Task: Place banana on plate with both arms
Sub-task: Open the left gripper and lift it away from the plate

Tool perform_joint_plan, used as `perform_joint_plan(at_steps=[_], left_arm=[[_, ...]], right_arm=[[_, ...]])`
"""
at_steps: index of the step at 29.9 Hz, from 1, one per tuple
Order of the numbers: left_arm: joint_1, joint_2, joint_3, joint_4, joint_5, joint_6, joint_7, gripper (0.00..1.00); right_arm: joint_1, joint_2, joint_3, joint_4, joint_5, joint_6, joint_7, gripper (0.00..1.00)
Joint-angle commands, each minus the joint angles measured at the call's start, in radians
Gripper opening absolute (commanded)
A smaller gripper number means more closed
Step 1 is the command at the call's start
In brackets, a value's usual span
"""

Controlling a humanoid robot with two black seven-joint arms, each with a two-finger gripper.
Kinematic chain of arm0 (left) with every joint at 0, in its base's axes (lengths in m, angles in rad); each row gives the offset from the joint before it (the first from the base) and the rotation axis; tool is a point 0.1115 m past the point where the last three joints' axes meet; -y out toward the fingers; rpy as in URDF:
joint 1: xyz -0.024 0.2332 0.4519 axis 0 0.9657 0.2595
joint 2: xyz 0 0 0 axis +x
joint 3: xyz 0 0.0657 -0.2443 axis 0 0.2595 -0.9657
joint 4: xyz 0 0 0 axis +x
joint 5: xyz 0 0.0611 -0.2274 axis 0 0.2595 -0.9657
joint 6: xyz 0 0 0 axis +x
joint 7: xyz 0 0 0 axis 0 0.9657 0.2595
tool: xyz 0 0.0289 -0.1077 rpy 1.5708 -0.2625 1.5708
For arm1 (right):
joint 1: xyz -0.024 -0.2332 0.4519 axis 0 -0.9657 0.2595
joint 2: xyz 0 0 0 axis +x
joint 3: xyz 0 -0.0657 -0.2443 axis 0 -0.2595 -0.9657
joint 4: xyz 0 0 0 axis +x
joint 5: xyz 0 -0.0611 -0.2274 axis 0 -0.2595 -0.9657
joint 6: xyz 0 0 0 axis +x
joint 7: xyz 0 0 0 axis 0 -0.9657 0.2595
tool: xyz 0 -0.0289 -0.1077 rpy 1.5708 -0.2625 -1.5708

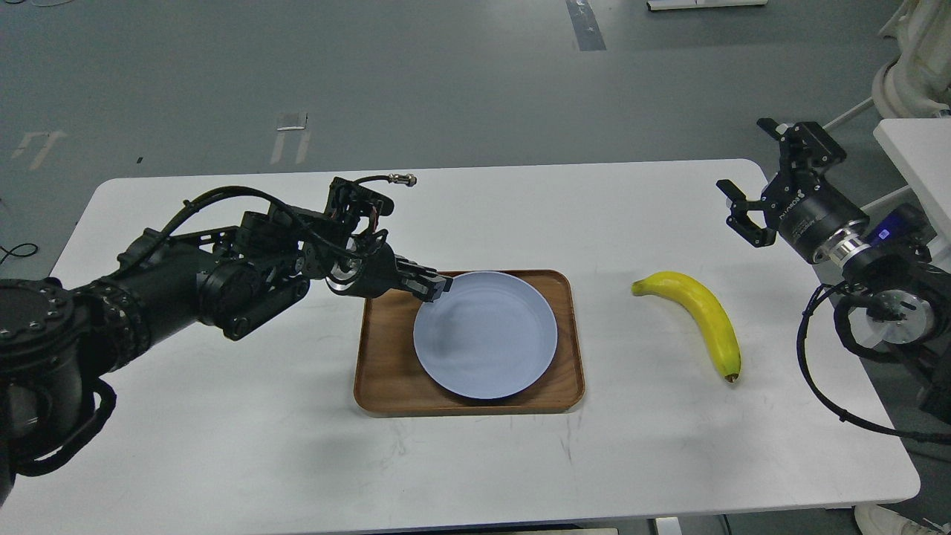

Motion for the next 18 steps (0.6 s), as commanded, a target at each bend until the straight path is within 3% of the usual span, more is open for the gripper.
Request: perform_joint_plan(at_steps=[1, 8, 10, 12, 16, 18], left_arm=[[-0.009, 0.025, -0.021, -0.001, -0.212, -0.003, 0.000, 0.98], [0.017, 0.095, -0.106, -0.009, -1.000, -0.015, 0.000, 0.98], [0.058, 0.146, -0.127, -0.019, -1.158, -0.079, 0.000, 0.98], [0.094, 0.207, -0.152, -0.021, -1.261, -0.131, 0.000, 0.98], [0.187, 0.250, -0.268, -0.015, -1.344, -0.131, 0.000, 0.98], [0.271, 0.263, -0.419, 0.000, -1.362, -0.131, 0.000, 0.98]], right_arm=[[0.001, -0.001, 0.000, 0.000, 0.001, 0.000, 0.000, 1.00], [0.001, -0.001, 0.000, 0.000, 0.000, 0.000, 0.000, 1.00], [-0.001, -0.002, 0.000, 0.000, 0.000, 0.000, 0.000, 1.00], [-0.001, -0.002, 0.000, 0.002, 0.000, 0.000, 0.000, 1.00], [-0.001, -0.002, -0.003, 0.005, -0.009, 0.000, 0.000, 1.00], [-0.001, -0.004, -0.003, 0.008, -0.017, 0.000, 0.000, 1.00]])
